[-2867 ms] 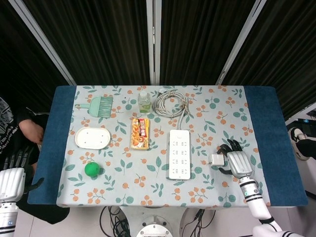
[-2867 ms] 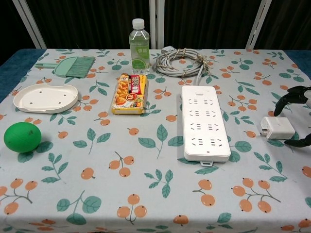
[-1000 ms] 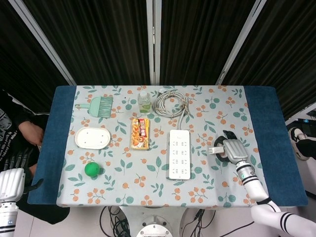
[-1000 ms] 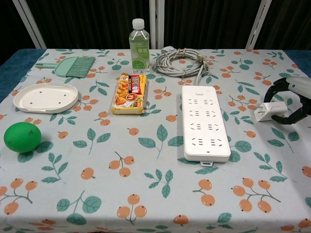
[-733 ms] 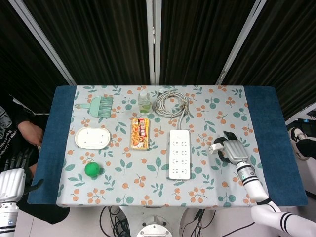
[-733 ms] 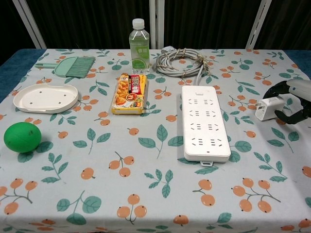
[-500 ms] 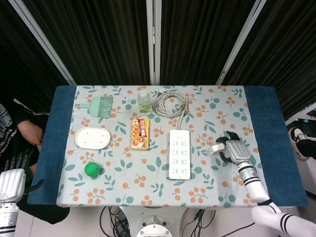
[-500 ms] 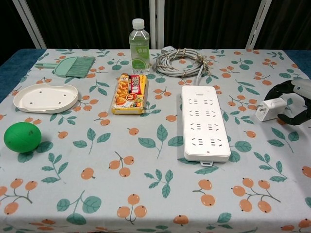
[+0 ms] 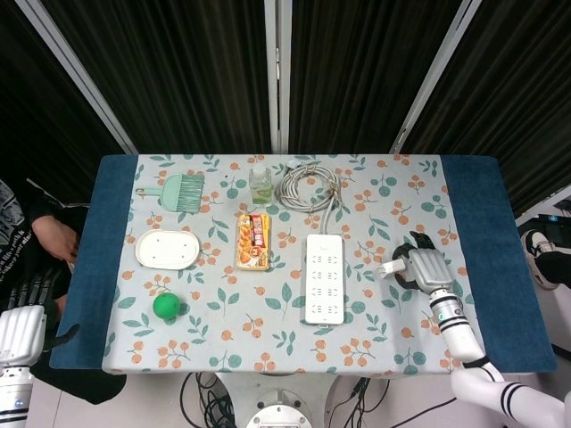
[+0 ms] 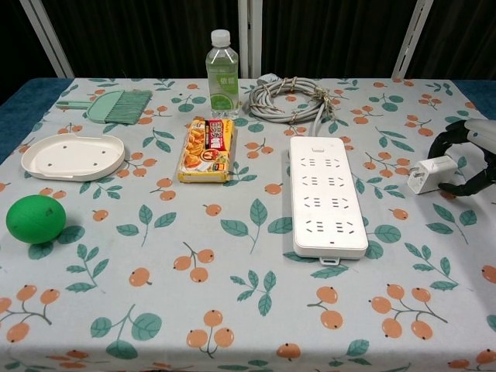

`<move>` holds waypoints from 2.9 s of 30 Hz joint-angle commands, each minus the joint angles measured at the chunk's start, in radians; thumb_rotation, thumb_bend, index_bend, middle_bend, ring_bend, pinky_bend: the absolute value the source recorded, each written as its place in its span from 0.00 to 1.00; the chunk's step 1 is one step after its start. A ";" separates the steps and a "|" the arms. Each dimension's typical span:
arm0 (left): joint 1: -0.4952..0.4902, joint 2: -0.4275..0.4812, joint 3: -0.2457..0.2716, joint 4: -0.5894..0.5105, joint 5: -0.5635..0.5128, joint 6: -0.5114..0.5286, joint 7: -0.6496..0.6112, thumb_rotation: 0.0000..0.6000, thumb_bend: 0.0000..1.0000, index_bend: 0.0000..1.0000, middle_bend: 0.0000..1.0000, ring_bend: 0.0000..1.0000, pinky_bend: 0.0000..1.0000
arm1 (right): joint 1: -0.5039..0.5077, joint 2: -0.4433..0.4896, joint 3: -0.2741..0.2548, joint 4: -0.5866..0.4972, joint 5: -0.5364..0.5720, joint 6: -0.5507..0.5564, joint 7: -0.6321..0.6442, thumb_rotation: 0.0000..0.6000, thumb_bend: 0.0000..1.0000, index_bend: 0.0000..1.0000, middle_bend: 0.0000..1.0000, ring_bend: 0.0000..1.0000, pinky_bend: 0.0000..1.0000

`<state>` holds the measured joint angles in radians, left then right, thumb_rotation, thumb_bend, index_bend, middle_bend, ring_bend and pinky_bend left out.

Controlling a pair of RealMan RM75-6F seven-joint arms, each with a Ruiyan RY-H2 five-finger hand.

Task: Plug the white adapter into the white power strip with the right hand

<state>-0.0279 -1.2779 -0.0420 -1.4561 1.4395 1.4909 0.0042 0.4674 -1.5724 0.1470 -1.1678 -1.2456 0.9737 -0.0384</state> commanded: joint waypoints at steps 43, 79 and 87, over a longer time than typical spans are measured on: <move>0.016 -0.012 0.005 0.025 -0.001 0.005 -0.027 1.00 0.14 0.05 0.00 0.00 0.00 | 0.178 0.021 -0.022 -0.238 0.250 0.096 -0.795 1.00 0.54 0.58 0.38 0.06 0.00; 0.015 0.003 0.006 -0.010 -0.004 -0.006 -0.017 1.00 0.14 0.05 0.00 0.00 0.00 | 0.128 0.078 -0.032 -0.008 -0.102 -0.013 0.132 1.00 0.01 0.37 0.34 0.04 0.00; 0.019 0.021 0.008 -0.053 -0.011 -0.003 0.012 1.00 0.14 0.05 0.00 0.00 0.00 | 0.181 0.050 -0.090 0.135 -0.234 -0.046 0.229 1.00 0.06 0.41 0.38 0.05 0.00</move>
<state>-0.0093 -1.2581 -0.0349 -1.5083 1.4301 1.4883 0.0155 0.6308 -1.5123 0.0756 -1.0599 -1.4517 0.9416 0.1703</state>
